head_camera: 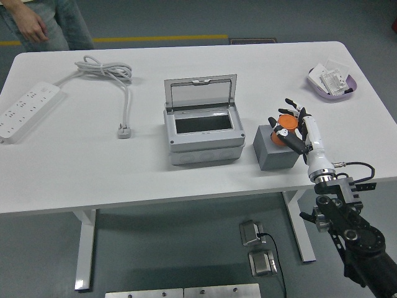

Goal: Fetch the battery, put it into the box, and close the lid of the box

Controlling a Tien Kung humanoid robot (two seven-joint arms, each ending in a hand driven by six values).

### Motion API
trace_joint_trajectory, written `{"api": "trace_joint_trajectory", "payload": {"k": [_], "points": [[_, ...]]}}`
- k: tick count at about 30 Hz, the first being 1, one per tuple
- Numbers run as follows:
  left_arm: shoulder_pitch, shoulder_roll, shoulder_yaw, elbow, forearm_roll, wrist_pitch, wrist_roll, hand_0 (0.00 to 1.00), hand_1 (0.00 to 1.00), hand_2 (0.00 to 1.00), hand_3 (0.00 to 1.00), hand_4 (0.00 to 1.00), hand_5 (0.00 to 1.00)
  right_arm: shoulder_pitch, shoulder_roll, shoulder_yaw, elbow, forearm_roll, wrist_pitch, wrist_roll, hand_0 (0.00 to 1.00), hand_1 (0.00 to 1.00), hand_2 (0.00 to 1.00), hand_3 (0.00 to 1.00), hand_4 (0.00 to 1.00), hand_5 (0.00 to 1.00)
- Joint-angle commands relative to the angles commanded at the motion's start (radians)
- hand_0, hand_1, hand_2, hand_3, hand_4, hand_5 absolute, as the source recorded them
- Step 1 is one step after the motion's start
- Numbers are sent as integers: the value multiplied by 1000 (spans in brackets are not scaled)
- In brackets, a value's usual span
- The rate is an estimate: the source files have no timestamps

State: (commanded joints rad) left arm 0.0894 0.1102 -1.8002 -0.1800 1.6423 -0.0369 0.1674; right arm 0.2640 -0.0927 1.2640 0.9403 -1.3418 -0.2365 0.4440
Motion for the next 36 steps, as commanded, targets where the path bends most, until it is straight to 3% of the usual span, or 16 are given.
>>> {"api": "trace_joint_trajectory", "payload": {"k": [6, 7, 12, 13, 18, 19, 24, 25, 30, 31, 36], "points": [[-1, 0, 3, 0, 0, -1, -1, 639, 670, 678, 688, 704, 196, -5, 4, -9, -1, -11, -5, -7, 715, 739, 750, 872, 884, 401], [-1, 0, 3, 0, 0, -1, -2, 639, 670, 678, 688, 703, 196, -5, 4, -10, -1, -14, -7, -8, 677, 733, 741, 867, 853, 281], [-2, -1, 7, 0, -2, -2, -1, 639, 670, 678, 688, 703, 196, -3, 4, -16, 1, -28, -20, -19, 677, 733, 741, 867, 853, 281], [-2, -1, 8, 0, -3, -2, -1, 639, 670, 678, 688, 704, 196, -3, 4, -18, 1, -30, -23, -21, 662, 727, 735, 860, 687, 93], [-3, 0, 11, 0, -4, -2, -1, 639, 670, 678, 688, 704, 196, -3, 4, -24, -1, -36, -37, -32, 662, 727, 735, 860, 687, 93], [-4, 0, 11, 0, -4, -2, -2, 638, 670, 678, 688, 703, 195, -3, 4, -25, -2, -37, -39, -35, 653, 703, 709, 840, 285, 2], [-4, 0, 12, 0, -4, -2, -2, 638, 670, 678, 688, 703, 195, -4, 3, -28, -4, -20, -41, -44, 653, 703, 709, 840, 285, 2], [-4, 0, 12, 0, -4, -2, -2, 638, 671, 678, 688, 702, 195, -4, 3, -28, -4, -15, -41, -45, 627, 653, 662, 792, 151, 2], [-2, 1, 13, 0, -5, -1, -1, 638, 671, 678, 688, 702, 195, -4, 3, -27, -1, 16, -36, -53, 627, 653, 662, 792, 151, 2], [-2, 1, 13, 0, -5, -2, 0, 638, 670, 679, 688, 702, 194, -4, 3, -26, 0, 20, -35, -55, 578, 616, 608, 713, 2, 2], [-3, 1, 13, 0, -6, -3, -2, 638, 670, 679, 688, 702, 194, -3, 3, -28, 6, 38, -29, -66, 578, 616, 608, 713, 2, 2]]}}
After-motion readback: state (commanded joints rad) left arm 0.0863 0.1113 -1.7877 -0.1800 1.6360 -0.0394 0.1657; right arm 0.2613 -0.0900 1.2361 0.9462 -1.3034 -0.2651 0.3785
